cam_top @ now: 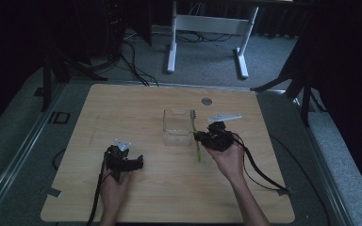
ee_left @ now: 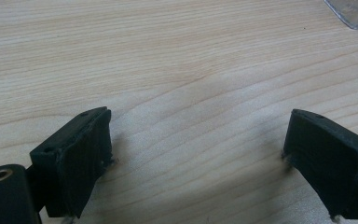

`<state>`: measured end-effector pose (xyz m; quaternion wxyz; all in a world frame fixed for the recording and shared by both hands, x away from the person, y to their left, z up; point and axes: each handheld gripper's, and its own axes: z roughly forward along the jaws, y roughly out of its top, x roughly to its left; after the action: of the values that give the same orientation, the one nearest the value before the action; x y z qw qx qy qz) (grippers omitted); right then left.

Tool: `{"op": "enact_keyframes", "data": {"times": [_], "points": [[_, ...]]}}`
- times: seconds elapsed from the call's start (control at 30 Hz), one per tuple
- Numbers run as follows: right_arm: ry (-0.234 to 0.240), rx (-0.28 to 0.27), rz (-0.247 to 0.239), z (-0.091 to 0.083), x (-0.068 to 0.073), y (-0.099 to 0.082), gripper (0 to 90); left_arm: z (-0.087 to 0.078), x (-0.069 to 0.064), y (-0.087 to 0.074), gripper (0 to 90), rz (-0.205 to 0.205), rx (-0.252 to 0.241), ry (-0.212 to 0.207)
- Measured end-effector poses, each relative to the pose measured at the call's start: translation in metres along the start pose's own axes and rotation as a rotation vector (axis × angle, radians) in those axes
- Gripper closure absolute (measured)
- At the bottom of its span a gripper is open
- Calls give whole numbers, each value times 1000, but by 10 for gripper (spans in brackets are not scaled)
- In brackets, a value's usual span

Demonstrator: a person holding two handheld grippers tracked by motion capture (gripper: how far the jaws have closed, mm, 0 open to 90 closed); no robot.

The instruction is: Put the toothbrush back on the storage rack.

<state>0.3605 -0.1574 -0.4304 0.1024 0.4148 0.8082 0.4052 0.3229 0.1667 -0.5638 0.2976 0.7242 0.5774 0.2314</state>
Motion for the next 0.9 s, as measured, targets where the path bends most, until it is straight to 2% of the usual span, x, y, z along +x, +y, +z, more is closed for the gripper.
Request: {"op": "enact_keyframes", "data": {"times": [0.9], "points": [[6,-120,67,-8,-8,8,817,0,0,0,79,-1,-1,0]]}}
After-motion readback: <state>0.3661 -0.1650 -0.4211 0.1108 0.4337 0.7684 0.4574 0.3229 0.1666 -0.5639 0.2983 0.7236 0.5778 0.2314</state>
